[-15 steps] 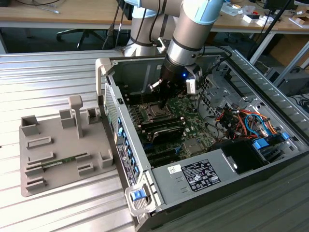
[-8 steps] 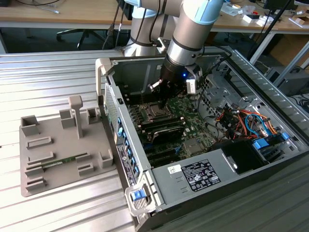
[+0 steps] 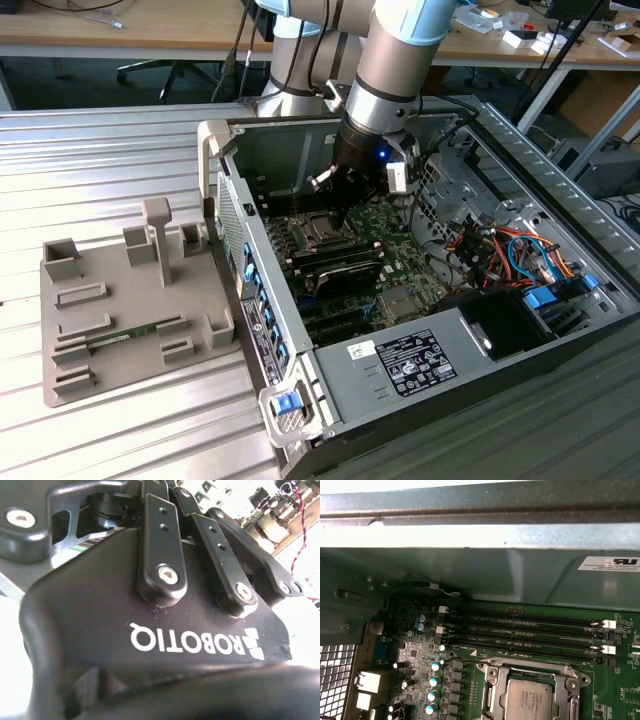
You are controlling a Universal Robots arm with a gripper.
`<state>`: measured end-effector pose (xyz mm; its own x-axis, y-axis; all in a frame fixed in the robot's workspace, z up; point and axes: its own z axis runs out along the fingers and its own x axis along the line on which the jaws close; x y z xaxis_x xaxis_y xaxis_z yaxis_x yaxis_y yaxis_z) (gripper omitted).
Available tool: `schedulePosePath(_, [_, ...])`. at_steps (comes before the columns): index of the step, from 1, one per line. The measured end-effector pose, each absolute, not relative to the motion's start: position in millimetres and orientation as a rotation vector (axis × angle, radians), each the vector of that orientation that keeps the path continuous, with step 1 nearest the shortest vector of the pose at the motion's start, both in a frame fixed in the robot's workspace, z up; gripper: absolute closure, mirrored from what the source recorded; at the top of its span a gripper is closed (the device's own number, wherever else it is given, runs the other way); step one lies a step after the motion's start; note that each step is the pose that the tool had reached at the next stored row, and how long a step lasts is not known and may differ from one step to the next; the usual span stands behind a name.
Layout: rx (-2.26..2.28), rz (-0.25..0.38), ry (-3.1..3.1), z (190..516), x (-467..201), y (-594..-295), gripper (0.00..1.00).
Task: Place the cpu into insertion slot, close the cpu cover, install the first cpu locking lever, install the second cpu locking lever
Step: 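Install the first cpu locking lever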
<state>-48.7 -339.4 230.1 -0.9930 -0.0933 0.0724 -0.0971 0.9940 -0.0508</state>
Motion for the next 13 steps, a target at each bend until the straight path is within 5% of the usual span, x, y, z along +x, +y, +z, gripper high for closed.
schedulePosePath(13, [0.147,0.083,-3.068,253,-51,-339,0.90])
